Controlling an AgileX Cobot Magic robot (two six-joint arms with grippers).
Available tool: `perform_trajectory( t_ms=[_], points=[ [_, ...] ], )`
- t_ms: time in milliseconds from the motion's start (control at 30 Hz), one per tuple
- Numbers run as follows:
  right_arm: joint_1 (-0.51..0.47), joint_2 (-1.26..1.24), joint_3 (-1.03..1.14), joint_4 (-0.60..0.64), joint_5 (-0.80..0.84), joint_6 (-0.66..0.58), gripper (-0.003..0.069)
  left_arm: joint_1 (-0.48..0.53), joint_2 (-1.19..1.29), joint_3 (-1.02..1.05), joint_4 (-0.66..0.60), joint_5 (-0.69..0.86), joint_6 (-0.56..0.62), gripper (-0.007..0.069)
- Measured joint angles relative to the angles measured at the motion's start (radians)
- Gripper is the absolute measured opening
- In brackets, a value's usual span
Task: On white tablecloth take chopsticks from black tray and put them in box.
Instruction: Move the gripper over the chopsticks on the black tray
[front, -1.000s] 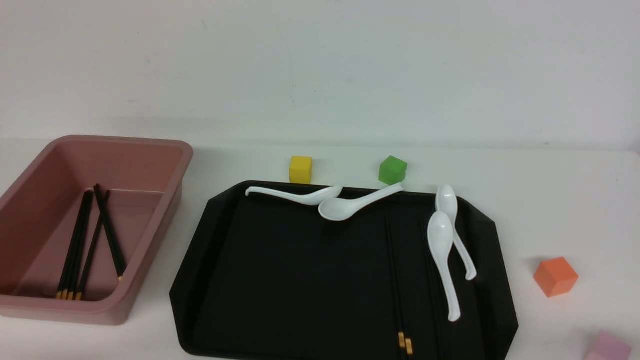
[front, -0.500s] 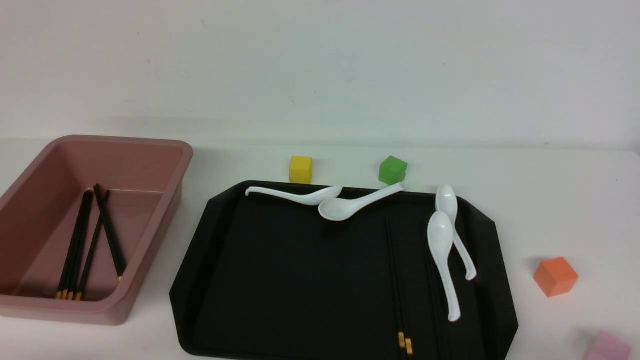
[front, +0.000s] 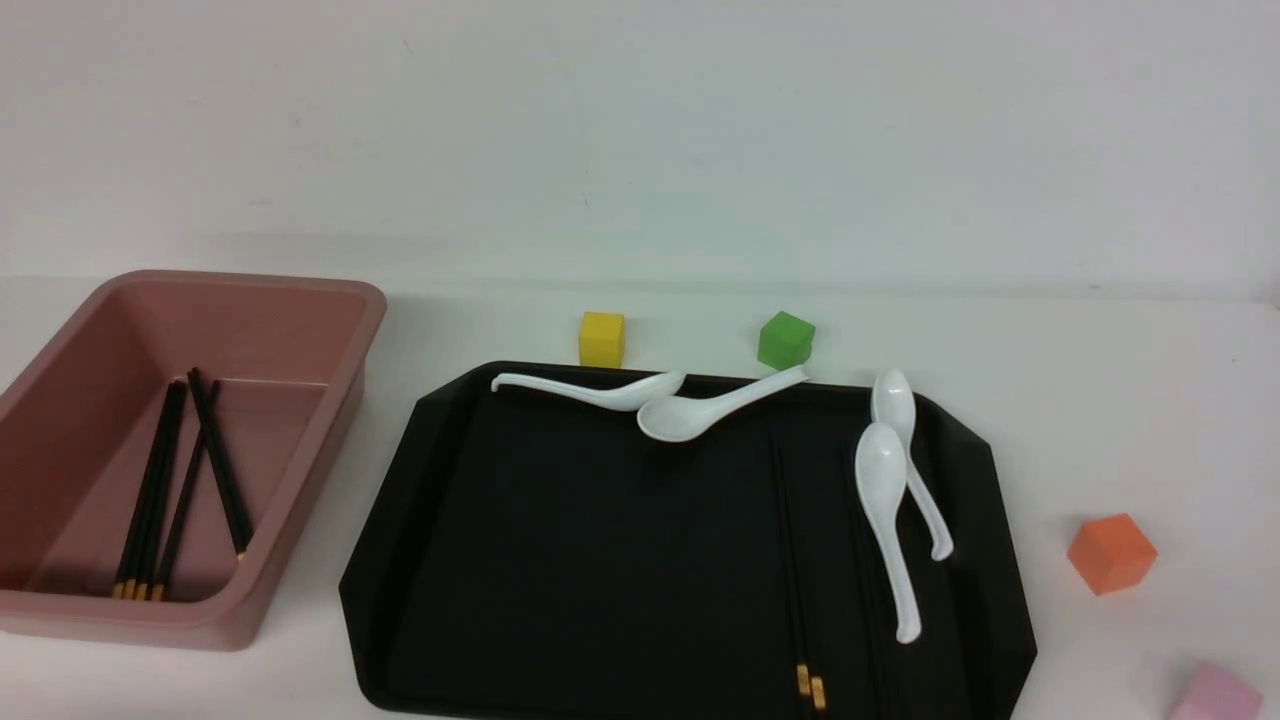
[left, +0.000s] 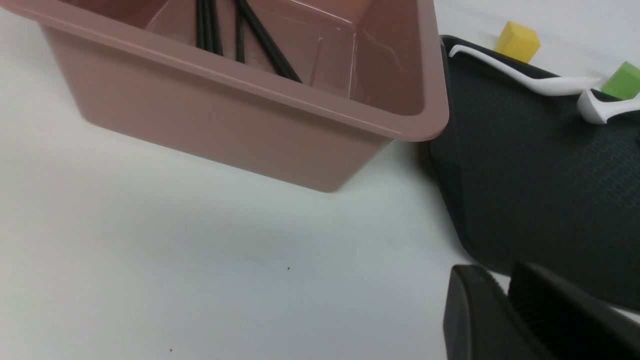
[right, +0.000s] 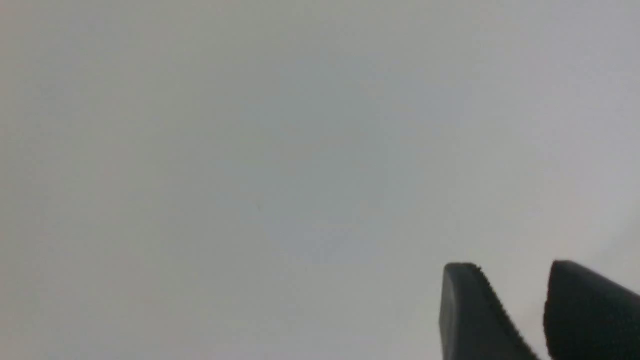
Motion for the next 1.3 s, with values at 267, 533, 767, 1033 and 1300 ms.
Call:
perform_trajectory(
  t_ms=[267, 533, 767, 1033, 1300],
  points=[
    [0.000, 0.469, -0.303, -0.040, 0.459, -0.369, 0.0214, 0.000, 0.000, 0.000, 0.000, 0.000, 0.000, 0.0113],
    [0.001, 1.060, -0.468, -0.089, 0.985, -0.447, 0.0015, 0.000, 0.000, 0.000, 0.000, 0.000, 0.000, 0.0122],
    [0.142, 1.367, -0.528, -0.018, 1.016, -0.499, 0.0041, 0.000, 0.000, 0.000, 0.000, 0.000, 0.000, 0.0128],
    [0.423, 1.565, -0.733, -0.283, 0.829, -0.139, 0.0235, 0.000, 0.000, 0.000, 0.000, 0.000, 0.000, 0.0135],
    [0.549, 1.647, -0.865, -0.676, 0.776, 0.326, 0.0317, 0.000, 0.000, 0.000, 0.000, 0.000, 0.000, 0.0143]
  ],
)
